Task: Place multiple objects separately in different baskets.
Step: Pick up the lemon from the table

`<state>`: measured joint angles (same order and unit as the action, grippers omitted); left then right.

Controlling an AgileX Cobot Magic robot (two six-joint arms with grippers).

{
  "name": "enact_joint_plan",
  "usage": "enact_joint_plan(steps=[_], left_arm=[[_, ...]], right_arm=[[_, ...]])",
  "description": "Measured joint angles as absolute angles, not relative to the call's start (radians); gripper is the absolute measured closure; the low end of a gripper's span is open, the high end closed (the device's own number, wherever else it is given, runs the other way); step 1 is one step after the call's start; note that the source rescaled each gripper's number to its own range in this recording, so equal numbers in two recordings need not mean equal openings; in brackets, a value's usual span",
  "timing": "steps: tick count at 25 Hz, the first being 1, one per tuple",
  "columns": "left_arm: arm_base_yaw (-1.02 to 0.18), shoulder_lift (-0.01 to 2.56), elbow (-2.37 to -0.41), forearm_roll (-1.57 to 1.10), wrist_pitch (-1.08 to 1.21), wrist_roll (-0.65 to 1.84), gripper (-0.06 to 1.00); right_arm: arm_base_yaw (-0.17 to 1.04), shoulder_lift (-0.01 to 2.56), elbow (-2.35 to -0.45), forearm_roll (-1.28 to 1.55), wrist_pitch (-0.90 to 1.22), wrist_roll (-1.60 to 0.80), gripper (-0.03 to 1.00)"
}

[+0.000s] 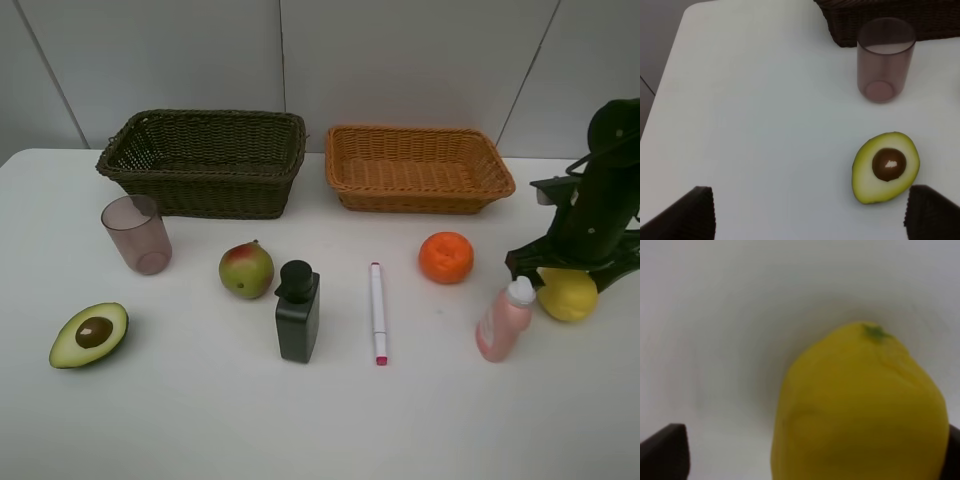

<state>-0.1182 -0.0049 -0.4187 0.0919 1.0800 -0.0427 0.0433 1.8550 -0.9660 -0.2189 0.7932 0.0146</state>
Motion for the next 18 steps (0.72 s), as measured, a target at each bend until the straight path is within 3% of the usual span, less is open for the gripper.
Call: enact_joint_plan(steps=[12,14,18], left_arm=[[-0.118,-0.005,-0.419,0.092,1.080,-0.043,-0.06],[-0.118,-0.005,-0.419,0.092,1.080,-0.043,-0.06],[-0.118,-0.005,-0.419,0.092,1.080,-0.043,-0.06]], right_arm=[[0.043,1.878,-0.966,-0.219,0.793,0.015,0.00],[0.043,1.878,-0.966,-0.219,0.795,0.015,0.10],[0.043,1.878,-0.966,-0.224,0.818,0.015,0.44]])
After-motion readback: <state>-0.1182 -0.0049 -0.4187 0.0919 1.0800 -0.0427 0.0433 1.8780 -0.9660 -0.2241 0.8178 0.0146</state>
